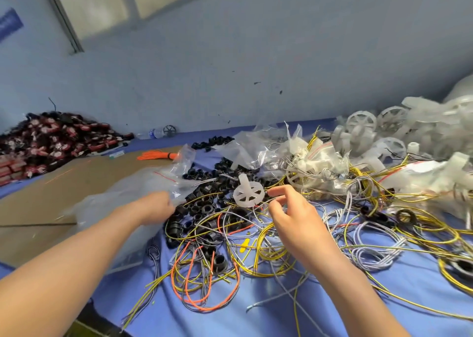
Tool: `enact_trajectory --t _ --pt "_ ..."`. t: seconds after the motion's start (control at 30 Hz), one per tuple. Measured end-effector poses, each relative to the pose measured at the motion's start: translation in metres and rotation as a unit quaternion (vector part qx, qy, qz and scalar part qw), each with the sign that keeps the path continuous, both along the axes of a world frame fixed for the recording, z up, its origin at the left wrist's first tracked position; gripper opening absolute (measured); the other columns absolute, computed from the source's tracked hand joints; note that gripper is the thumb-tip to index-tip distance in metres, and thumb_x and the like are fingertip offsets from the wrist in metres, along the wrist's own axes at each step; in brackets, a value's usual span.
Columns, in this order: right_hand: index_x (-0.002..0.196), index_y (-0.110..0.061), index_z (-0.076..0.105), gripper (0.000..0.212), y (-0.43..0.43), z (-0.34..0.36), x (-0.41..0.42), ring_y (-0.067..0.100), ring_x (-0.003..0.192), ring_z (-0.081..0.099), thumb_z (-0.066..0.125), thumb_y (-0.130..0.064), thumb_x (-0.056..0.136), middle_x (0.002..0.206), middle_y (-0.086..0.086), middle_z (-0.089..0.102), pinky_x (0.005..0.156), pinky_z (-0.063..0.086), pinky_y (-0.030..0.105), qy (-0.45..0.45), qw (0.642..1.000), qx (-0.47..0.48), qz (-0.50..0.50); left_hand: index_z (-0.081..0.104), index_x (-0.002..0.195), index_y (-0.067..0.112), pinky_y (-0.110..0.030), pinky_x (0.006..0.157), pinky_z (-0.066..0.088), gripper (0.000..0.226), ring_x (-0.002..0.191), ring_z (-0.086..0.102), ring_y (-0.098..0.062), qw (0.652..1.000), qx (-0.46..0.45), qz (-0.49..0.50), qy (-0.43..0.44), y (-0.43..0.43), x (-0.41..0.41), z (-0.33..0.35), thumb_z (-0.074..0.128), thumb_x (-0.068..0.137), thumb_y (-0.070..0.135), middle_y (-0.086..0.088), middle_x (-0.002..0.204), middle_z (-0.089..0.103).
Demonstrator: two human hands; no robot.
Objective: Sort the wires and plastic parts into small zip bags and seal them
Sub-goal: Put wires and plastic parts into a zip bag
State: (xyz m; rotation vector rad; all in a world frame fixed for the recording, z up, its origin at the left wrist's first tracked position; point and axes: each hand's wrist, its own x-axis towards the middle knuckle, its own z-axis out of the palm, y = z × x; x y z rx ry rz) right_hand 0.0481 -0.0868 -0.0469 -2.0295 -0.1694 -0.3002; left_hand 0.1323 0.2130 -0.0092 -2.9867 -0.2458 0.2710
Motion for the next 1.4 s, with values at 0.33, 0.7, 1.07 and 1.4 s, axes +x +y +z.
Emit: enact_trajectory --t 0.33,0.7,1.07,1.4 --pt "0.11 -0.027 0.058 0.019 -0.02 0.007 -0.006 0.016 0.085 0.06 0.048 -0.02 0.096 0.099 -0.004 0.063 0.079 0.047 0.033 0.012 0.998 0.062 -0.012 0.055 0.08 0.012 -0.035 0.068 0.044 0.029 0.079 0.058 -0.027 0.921 -0.176 -0.082 -0.337 -0.056 -0.019 0.091 0.039 0.1 0.025 -0.008 0.084 0.063" --pt "0.11 -0.022 0.063 0.052 -0.076 0.027 -0.014 0.021 0.091 0.073 0.051 -0.064 0.084 0.108 0.004 0.074 0.074 0.056 0.038 0.172 0.845 0.503 0.056 0.059 0.11 0.006 -0.029 0.066 0.057 0.017 0.077 0.065 -0.018 0.403 -0.892 0.074 -0.19 -0.235 -0.101 0.034 0.052 0.094 0.009 -0.007 0.09 0.068" --pt "0.111 -0.015 0.063 0.051 -0.175 0.03 -0.05 0.02 0.083 0.073 0.03 -0.053 0.102 0.099 0.009 0.073 0.073 0.06 0.04 0.084 0.826 0.554 -0.064 0.058 0.092 0.016 -0.032 0.056 0.05 0.007 0.062 0.059 -0.02 0.445 -0.841 0.204 -0.231 -0.332 -0.144 -0.055 0.056 0.094 0.009 -0.006 0.08 0.063" --pt "0.107 -0.024 0.06 0.051 -0.182 0.029 -0.076 0.022 0.094 0.069 0.04 -0.068 0.092 0.115 0.005 0.067 0.085 0.055 0.047 0.011 0.816 0.51 -0.271 0.058 0.093 0.015 -0.028 0.05 0.054 0.003 0.059 0.059 -0.01 0.479 -0.835 0.158 -0.218 -0.363 -0.16 -0.068 0.057 0.096 0.014 -0.007 0.083 0.059"
